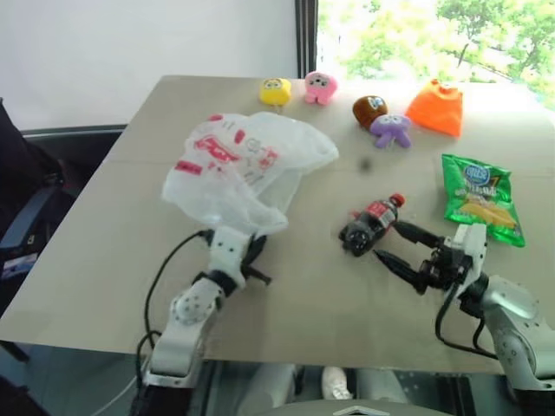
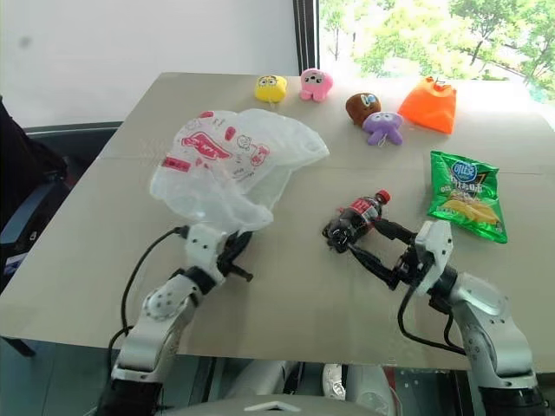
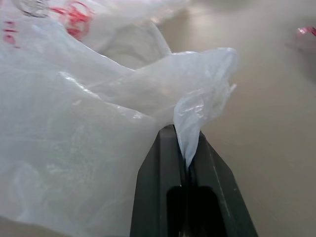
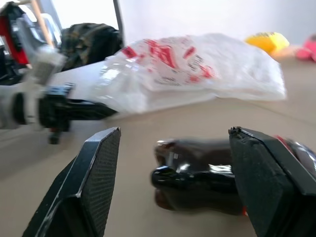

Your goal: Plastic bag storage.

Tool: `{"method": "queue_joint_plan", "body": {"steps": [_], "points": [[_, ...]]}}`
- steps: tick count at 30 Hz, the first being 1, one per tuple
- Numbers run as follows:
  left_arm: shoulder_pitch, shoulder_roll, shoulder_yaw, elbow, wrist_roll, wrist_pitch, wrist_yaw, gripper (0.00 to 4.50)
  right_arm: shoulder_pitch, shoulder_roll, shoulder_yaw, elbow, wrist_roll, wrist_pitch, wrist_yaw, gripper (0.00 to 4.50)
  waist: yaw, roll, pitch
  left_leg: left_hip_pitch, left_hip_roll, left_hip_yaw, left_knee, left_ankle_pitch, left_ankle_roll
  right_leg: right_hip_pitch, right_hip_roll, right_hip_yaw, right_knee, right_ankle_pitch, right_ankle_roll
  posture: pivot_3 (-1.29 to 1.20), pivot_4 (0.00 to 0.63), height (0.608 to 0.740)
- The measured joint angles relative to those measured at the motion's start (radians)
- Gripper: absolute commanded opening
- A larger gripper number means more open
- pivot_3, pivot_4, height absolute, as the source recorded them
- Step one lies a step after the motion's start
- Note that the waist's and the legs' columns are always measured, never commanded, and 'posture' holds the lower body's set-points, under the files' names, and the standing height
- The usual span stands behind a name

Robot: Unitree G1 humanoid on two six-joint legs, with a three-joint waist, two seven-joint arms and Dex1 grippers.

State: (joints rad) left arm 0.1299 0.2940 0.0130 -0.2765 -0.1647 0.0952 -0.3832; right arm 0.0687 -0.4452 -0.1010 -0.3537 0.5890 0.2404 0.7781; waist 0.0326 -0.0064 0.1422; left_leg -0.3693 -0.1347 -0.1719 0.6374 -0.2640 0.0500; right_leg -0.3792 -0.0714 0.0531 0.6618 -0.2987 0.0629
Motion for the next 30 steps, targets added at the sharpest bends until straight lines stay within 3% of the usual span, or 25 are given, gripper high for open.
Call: {"method": "queue_joint_plan", "body": {"steps": [3, 7, 16, 17, 19, 22, 25, 30], "points": [[0.058, -0.012, 0.042, -0.035, 0.004, -0.065, 0.021, 0.07, -0.026, 0.016, -0.006, -0.021, 0.061, 0.141, -0.122, 3.53, 0.008, 0.000, 0.000, -0.012, 0.001, -0.009, 0.006, 0.002, -0.005, -0.003, -0.007, 0.029, -0.005, 0.002, 0.019, 0.00, 0.150, 0.740], [0.156, -0.044, 0.073, -0.051, 0.049, -0.113, 0.089, 0.07, -0.100, -0.009, -0.053, -0.026, 0.172, 0.381, -0.283, 3.53, 0.009, -0.001, 0.001, -0.014, 0.005, -0.015, 0.007, 0.002, -0.014, -0.002, -0.014, 0.043, -0.004, 0.002, 0.034, 0.00, 0.150, 0.740], [0.158, -0.085, 0.055, -0.049, 0.105, -0.148, 0.151, 0.07, -0.353, 0.084, -0.138, 0.026, 0.351, 0.764, -0.679, 3.53, -0.019, -0.001, 0.001, -0.016, 0.030, -0.021, 0.004, 0.003, -0.035, -0.002, -0.013, 0.044, -0.001, 0.001, 0.036, 0.00, 0.150, 0.740], [0.156, -0.086, 0.055, -0.049, 0.106, -0.152, 0.152, 0.00, -0.383, 0.103, -0.154, 0.040, 0.385, 0.807, -0.721, 3.92, -0.023, -0.001, 0.001, -0.017, 0.032, -0.024, 0.003, 0.005, -0.039, -0.002, -0.009, 0.052, -0.003, 0.001, 0.036, 0.00, 0.150, 0.740], [0.156, -0.086, 0.056, -0.049, 0.108, -0.157, 0.151, 0.00, -0.422, 0.106, -0.158, 0.058, 0.412, 0.853, -0.748, 4.41, -0.027, -0.001, 0.001, -0.020, 0.033, -0.026, 0.003, 0.005, -0.041, -0.002, -0.015, 0.061, -0.004, -0.001, 0.042, 0.00, 0.150, 0.740], [0.156, -0.081, 0.061, -0.047, 0.109, -0.167, 0.151, 0.00, -0.453, 0.094, -0.155, 0.062, 0.431, 0.893, -0.749, 4.47, -0.027, -0.002, 0.000, -0.026, 0.035, -0.031, 0.007, 0.002, -0.052, -0.002, -0.033, 0.069, -0.006, -0.005, 0.056, 0.00, 0.150, 0.740], [0.150, -0.080, 0.065, -0.046, 0.108, -0.169, 0.151, 0.00, -0.465, 0.101, -0.174, 0.095, 0.437, 0.923, -0.797, 4.47, -0.027, -0.002, 0.000, -0.026, 0.042, -0.039, -0.001, 0.004, -0.062, -0.007, -0.024, 0.067, 0.000, -0.009, 0.054, 0.00, 0.150, 0.740], [0.101, -0.081, 0.054, -0.022, 0.110, -0.170, 0.145, 0.00, -0.511, 0.163, -0.187, 0.120, 0.441, 0.990, -0.895, 4.47, -0.067, -0.001, 0.000, -0.027, 0.050, -0.032, -0.003, 0.005, -0.064, -0.015, -0.018, 0.068, 0.008, -0.009, 0.051, 0.00, 0.150, 0.740]]}}
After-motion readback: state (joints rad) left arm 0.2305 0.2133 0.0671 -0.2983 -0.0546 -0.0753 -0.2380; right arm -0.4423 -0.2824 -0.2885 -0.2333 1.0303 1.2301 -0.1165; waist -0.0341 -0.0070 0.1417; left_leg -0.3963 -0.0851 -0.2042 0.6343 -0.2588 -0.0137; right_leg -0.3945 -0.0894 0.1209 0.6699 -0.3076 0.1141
